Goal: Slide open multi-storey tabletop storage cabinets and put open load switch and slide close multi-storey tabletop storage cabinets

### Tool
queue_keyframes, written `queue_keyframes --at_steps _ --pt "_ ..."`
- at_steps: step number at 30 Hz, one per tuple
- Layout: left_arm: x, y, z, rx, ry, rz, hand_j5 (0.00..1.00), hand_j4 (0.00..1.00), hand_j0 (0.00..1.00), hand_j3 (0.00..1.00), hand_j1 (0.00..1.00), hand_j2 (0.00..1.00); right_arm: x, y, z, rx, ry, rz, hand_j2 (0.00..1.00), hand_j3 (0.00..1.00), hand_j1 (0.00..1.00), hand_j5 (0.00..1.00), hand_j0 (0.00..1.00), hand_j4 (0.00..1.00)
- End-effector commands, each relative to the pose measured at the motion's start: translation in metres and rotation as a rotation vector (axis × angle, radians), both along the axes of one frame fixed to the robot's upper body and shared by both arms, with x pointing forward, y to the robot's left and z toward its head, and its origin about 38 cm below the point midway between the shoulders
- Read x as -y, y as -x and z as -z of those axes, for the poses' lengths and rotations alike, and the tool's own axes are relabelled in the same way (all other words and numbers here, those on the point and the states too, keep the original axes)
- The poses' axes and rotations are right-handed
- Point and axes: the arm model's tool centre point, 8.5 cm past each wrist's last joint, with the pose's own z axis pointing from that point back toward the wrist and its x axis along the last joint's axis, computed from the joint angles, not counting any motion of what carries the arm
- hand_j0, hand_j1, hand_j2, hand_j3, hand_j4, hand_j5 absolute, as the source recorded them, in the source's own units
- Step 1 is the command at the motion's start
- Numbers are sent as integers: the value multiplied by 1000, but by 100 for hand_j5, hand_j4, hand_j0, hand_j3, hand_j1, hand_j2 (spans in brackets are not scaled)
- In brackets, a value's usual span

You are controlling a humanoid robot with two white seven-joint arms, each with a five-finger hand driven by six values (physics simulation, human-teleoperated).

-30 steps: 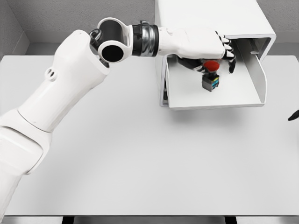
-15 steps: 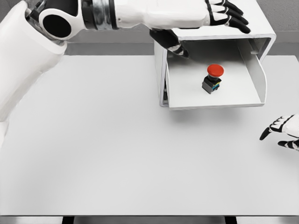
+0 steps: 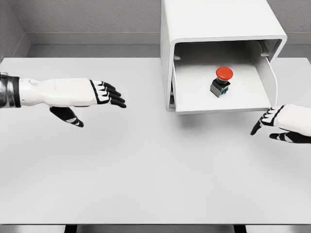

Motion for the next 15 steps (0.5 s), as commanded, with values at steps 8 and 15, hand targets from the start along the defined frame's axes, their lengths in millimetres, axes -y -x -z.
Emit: queue_keyframes --at_steps 8,15 --pt "-4 -4 6 11 -37 -20 100 100 100 100 100 100 -18 -9 -1 1 -12 -51 63 63 63 63 63 63" --pt "-14 -10 9 -1 -42 -56 100 100 100 100 100 100 -42 -23 -2 12 -31 -110 63 63 63 63 63 63"
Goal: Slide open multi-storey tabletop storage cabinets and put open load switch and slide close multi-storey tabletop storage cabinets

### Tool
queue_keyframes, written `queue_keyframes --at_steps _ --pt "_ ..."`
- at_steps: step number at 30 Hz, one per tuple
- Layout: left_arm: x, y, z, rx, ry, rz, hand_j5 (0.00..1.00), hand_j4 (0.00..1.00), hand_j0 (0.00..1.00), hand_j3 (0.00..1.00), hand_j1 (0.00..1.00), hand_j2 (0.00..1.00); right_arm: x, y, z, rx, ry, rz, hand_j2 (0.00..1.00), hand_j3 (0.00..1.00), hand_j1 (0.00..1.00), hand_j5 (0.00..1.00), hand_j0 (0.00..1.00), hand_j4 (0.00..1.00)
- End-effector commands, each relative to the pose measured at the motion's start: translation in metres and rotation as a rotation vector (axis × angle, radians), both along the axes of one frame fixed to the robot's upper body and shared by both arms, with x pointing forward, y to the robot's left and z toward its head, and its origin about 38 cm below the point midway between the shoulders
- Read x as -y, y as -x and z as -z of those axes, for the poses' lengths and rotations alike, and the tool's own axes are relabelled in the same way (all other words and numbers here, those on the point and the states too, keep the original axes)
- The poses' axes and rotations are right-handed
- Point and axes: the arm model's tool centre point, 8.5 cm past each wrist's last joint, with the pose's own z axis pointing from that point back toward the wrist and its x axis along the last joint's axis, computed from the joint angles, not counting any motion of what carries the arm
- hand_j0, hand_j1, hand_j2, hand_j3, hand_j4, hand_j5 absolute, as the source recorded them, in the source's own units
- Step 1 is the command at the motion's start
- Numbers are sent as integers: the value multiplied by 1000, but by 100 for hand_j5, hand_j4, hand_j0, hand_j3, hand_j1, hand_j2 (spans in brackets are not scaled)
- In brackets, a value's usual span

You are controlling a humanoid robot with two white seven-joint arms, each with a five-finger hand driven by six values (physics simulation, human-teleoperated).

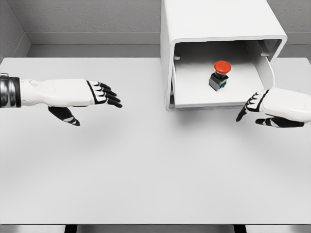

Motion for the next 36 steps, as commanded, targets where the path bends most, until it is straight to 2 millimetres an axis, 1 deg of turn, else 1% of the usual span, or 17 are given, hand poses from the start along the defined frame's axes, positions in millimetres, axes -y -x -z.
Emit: queue_keyframes --at_steps 1,2,5,11,13,15,17,19,20,22,23,24,25,26,27,29,36 --pt "-7 -4 0 -7 0 -27 100 100 100 100 100 100 -9 2 19 -57 -5 -22 63 63 63 63 63 63" --pt "-13 -7 3 -14 -2 -48 100 100 100 100 100 100 -11 1 21 -59 -7 -26 63 63 63 63 63 63" --pt "-14 -9 3 -14 -2 -52 100 100 100 100 100 100 -13 -4 21 -57 -5 -29 63 63 63 63 63 63" --pt "-15 -8 3 -14 -5 -54 100 100 100 100 100 100 -24 -31 29 -77 -16 -28 64 64 64 64 64 64" --pt "-15 -8 4 -14 -9 -53 100 100 100 100 100 100 -26 -34 34 -88 -16 -29 64 64 64 64 64 64" --pt "-15 -9 3 -12 -10 -54 100 100 100 100 100 100 -29 -36 32 -81 -18 -34 64 64 64 64 64 64" --pt "-15 -9 3 -11 -10 -55 100 100 100 100 100 100 -30 -45 33 -84 -15 -26 64 64 64 64 64 64" --pt "-17 -17 9 -14 -17 -78 100 100 100 100 100 100 -27 -56 32 -82 -15 -4 64 64 64 64 64 64" --pt "-22 -21 10 -19 -18 -98 100 100 100 100 100 100 -30 -60 33 -86 -19 -6 65 65 65 65 65 65" --pt "-23 -19 18 -40 -26 -97 100 100 100 100 100 100 -31 -60 33 -86 -12 -11 65 65 65 65 65 65" --pt "-21 -14 38 -93 -56 -85 100 100 100 100 100 100 -31 -57 31 -84 -7 -16 65 65 65 65 65 65" --pt "-22 -14 39 -96 -58 -85 100 100 100 100 100 100 -37 -52 28 -74 -9 -40 67 67 67 67 67 67" --pt "-22 -13 39 -98 -56 -85 100 100 100 100 100 100 -25 -44 20 -63 28 -33 72 72 72 72 72 72" --pt "-23 -13 39 -98 -58 -88 100 100 100 100 100 100 -24 -33 16 -51 32 -46 92 92 92 92 92 92" --pt "-23 -13 39 -98 -59 -89 100 100 100 100 100 100 -17 -24 14 -37 6 -25 100 100 100 100 100 100" --pt "-23 -13 39 -98 -59 -89 100 100 100 100 100 100 -3 -17 12 -35 1 10 100 100 100 100 100 100" --pt "-22 -13 39 -98 -57 -87 100 100 100 100 100 100 -3 -18 11 -33 0 8 100 100 100 100 100 100"
